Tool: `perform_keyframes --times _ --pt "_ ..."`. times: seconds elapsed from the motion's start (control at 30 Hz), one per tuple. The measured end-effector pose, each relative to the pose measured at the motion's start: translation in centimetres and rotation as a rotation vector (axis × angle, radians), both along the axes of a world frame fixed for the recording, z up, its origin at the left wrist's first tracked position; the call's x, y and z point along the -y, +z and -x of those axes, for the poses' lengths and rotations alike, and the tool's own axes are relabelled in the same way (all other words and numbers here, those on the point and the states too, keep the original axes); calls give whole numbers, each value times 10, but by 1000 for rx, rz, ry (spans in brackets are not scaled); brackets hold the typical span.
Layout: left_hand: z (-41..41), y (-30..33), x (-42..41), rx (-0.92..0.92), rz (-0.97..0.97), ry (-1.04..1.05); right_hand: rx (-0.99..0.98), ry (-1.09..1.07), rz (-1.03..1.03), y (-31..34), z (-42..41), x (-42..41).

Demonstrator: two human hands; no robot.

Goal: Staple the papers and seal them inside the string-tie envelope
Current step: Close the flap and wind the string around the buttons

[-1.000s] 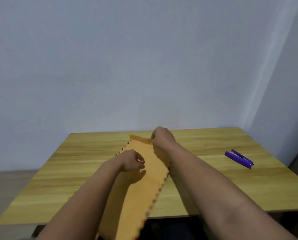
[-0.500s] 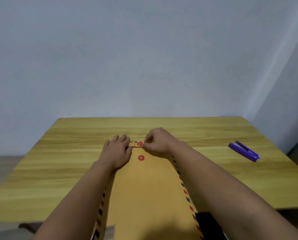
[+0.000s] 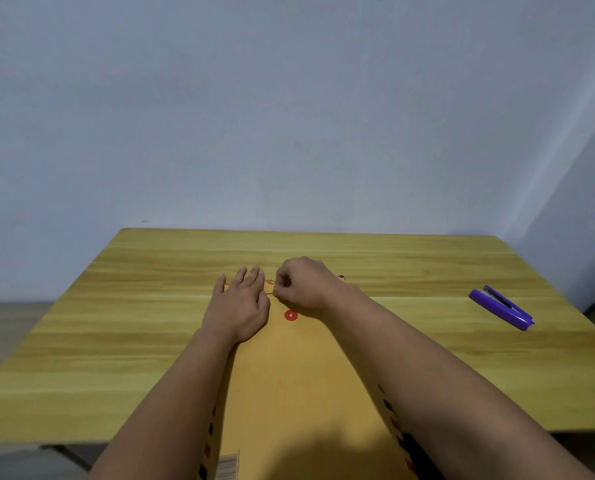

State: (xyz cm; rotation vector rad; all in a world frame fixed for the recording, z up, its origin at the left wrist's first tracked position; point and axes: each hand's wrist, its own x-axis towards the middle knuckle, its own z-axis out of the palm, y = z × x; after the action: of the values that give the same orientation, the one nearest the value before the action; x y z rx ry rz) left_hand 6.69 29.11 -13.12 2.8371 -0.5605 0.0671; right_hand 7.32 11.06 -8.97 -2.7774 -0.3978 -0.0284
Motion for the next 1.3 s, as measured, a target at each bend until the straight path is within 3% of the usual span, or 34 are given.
perform_keyframes --times 0.2,0.37,0.47,0.6,0.7,0.83,0.97,1.03,1.17,1.3 --pt "-3 0 0 -13 -3 14 -115 -219 -704 11 -2 11" --pt "-4 -1 1 -8 2 28 -198 -261 -957 40 8 15" --pt "-3 -1 0 -5 5 33 -155 -217 -771 43 7 19" --pt "0 1 1 -5 19 34 -189 -83 -227 23 8 12" --pt "1 2 0 -2 33 29 -47 -6 47 9 14 3" --pt "1 0 -1 5 24 28 -8 25 56 2 16 7" --pt "-1 -1 0 13 23 38 -72 -75 -317 4 17 14" --pt "-1 -2 0 18 18 42 -48 -71 -337 7 16 16" --pt "-1 -3 -1 22 38 38 -43 35 19 13 18 14" --pt "-1 -4 -2 16 67 27 158 151 347 14 17 4"
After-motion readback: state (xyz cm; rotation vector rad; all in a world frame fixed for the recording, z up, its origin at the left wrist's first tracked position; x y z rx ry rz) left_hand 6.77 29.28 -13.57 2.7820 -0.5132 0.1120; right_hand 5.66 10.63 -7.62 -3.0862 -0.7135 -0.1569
